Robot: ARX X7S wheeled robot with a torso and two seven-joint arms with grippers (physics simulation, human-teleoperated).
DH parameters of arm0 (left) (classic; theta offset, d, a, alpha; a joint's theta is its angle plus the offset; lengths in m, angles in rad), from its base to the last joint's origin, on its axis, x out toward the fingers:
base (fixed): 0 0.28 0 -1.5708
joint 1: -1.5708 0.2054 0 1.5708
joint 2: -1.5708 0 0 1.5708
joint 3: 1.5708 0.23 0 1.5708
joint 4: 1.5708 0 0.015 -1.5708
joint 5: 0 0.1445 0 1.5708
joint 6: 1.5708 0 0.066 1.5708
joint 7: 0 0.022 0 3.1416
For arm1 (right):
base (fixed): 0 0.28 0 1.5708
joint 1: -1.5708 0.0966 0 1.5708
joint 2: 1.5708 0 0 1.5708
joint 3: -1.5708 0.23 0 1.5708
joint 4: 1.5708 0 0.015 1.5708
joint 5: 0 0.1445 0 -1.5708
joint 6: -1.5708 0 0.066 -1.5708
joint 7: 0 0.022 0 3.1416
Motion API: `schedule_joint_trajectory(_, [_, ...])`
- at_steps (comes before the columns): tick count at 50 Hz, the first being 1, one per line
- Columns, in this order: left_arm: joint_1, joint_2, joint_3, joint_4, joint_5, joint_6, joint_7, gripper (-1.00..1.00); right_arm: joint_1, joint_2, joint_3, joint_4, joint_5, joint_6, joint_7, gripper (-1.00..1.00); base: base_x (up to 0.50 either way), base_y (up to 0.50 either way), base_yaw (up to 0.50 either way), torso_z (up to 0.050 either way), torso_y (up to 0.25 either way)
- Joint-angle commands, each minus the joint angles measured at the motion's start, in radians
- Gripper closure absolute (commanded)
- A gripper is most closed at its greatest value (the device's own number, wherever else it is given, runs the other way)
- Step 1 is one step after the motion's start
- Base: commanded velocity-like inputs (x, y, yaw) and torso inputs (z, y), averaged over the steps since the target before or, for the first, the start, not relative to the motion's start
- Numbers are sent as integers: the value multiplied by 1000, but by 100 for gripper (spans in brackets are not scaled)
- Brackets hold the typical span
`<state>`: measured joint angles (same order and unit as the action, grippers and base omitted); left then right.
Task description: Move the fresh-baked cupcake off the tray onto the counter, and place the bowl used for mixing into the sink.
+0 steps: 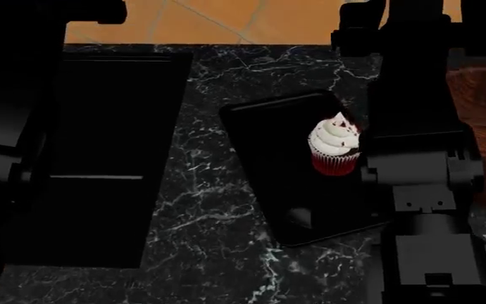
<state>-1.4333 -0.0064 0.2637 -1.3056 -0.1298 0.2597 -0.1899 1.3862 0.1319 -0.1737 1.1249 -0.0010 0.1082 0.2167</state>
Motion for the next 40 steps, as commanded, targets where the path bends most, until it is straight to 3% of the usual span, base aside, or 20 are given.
schedule_joint_trajectory(1, [5,-2,6,-1,-8,0,-1,-100,-4,0,-8,-2,0,3,2,-100,500,180,0,0,0])
schedule_joint_trajectory(26, [5,-1,19,0,-23,-4,3,-100,-8,4,-9,-11,9,18,12,-100,464,112,0,0,0])
schedule_joint_trajectory(40, [14,-2,28,0,-35,-4,1,-100,-10,3,-12,-12,14,33,13,-100,46,-71,0,0,0])
